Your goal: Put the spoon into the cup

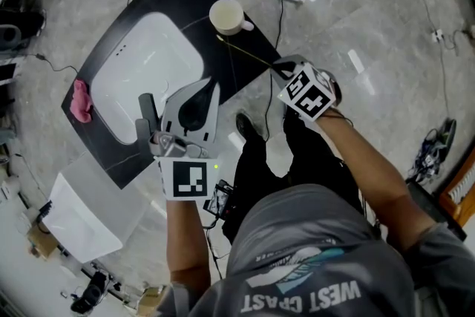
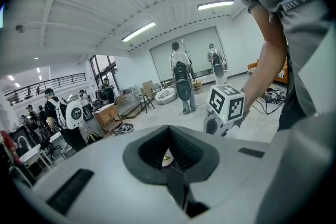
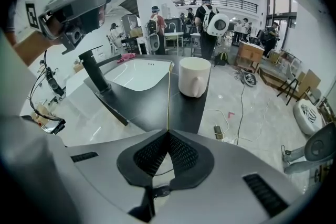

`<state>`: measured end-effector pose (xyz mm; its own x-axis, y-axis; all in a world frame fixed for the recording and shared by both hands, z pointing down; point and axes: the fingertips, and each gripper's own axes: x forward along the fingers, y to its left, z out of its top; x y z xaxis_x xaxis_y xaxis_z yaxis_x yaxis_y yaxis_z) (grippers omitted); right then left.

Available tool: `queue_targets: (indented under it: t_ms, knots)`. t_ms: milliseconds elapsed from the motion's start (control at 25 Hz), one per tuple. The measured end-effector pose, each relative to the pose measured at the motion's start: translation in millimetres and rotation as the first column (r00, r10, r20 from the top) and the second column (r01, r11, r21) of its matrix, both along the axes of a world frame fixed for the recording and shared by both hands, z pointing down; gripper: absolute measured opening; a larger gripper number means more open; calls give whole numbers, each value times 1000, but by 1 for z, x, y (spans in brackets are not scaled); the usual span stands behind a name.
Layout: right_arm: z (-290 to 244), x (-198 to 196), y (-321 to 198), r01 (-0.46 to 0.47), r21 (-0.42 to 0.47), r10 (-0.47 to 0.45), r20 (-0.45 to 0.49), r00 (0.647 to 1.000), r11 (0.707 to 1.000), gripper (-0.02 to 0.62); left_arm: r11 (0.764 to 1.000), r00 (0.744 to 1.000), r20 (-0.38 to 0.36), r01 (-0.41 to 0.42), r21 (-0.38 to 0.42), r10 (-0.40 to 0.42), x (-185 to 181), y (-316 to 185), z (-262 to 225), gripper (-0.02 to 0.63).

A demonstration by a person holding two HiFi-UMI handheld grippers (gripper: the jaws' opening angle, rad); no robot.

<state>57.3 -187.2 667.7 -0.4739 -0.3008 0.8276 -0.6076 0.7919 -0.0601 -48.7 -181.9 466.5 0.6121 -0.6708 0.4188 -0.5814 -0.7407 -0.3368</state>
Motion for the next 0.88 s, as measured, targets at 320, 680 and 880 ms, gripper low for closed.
queue_targets:
  t_ms: [320,680,880]
  knots:
    - [-18,12,-20,-47,15,47,-18,999,999,31,1000,1000,-2,-6,22,6,-5,-9,-14,2]
    - [-33,24,-40,-58,11,58,-58,997,998,31,999,1000,-7,-2,41,3,-10,-19,-26,2]
    - [-38,26,-50,-52,9,53,-77,996,999,31,999,1000,-14,9,46,-8,-13,-25,-29,2]
